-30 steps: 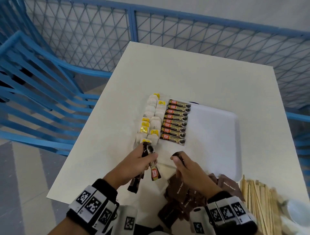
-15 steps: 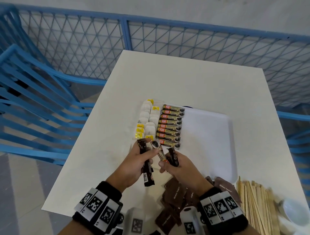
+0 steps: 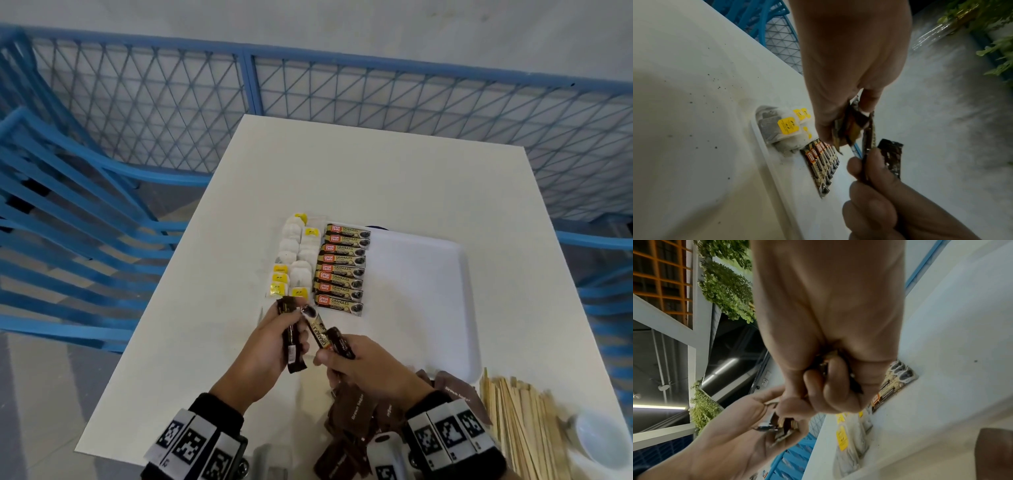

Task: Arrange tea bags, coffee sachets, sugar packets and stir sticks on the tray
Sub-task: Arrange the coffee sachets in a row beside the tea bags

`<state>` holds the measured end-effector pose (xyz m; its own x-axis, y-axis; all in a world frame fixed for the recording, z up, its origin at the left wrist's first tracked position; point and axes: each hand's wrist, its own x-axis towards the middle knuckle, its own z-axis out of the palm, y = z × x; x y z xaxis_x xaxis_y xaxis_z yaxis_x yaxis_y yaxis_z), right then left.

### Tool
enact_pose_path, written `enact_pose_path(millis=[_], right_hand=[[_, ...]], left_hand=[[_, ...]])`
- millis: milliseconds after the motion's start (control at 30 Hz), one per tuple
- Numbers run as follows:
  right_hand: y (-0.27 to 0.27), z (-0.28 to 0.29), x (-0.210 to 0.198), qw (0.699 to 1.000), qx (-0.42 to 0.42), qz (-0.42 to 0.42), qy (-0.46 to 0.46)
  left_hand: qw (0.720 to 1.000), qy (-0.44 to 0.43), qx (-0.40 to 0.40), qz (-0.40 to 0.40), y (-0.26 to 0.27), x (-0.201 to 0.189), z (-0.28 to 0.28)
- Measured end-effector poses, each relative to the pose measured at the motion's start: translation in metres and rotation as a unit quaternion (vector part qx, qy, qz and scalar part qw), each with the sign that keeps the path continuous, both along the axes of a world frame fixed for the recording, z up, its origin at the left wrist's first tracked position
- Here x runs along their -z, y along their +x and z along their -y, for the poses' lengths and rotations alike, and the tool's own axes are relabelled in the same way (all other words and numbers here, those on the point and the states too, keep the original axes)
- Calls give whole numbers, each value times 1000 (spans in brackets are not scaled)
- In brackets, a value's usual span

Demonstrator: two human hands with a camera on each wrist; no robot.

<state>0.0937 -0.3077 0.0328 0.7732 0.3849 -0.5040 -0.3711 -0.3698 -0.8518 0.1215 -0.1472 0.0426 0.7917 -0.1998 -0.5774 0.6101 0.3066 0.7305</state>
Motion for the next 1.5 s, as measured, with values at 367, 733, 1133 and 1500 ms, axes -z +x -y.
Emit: enact_pose_path(millis=[367,733,1133,1500], right_hand=[[2,-13,3,991,57,-85,91],[5,2,1,991,21,124,-45],[3,12,10,981,164,13,101],[14,-9,7,949,234,-22,209]], left_hand=[[993,93,32,64,2,5,-12],[974,167,138,67,0,9,-17],[976,190,81,74,1,16,-29],[911,246,299,142,-7,17,-21]])
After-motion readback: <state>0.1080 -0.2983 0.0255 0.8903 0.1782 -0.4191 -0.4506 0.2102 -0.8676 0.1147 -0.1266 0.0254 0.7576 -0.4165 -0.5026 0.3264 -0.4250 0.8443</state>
